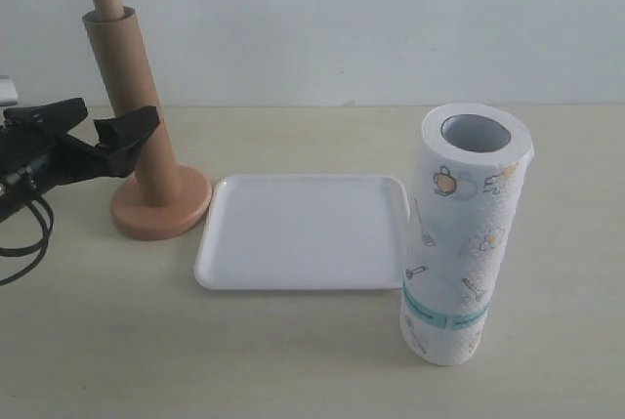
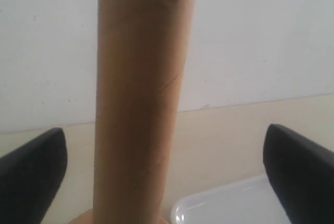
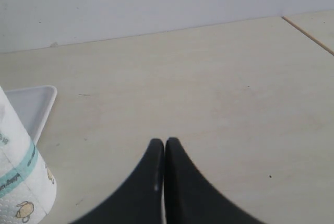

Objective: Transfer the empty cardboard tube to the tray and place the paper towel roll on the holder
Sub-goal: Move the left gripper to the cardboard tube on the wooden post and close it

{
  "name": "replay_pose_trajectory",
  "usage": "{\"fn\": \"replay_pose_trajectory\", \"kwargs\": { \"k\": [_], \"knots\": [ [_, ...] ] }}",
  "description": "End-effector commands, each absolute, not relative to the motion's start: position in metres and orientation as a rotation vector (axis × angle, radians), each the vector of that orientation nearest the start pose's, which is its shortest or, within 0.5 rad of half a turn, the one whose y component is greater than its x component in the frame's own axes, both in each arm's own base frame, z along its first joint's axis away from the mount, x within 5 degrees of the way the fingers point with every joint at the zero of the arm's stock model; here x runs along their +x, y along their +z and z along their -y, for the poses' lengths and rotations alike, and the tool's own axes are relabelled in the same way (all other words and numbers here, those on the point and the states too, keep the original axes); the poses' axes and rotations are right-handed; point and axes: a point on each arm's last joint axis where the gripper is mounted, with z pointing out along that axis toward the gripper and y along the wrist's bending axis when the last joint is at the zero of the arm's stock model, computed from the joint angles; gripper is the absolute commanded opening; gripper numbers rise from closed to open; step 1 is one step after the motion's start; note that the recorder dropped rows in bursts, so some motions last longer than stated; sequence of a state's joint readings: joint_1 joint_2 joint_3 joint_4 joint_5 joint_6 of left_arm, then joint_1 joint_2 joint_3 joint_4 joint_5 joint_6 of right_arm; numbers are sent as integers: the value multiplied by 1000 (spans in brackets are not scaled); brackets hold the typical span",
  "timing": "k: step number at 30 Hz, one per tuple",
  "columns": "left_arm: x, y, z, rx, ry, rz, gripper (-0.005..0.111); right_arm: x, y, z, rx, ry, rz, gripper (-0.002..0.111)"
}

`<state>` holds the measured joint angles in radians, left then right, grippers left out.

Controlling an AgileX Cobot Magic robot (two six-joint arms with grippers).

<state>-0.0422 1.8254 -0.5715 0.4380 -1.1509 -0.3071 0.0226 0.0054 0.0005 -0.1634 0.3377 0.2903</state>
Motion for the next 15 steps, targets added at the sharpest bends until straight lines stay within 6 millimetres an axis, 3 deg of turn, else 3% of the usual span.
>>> {"fn": "replay_pose_trajectory", "kwargs": {
  "k": [1,15],
  "knots": [
    [322,157,50,264,-442,-1604,95,54,184,4,139,57,-1803,0],
    [354,132,55,308,-462,-1621,94,54,184,4,139,57,-1803,0]
  ]
}}
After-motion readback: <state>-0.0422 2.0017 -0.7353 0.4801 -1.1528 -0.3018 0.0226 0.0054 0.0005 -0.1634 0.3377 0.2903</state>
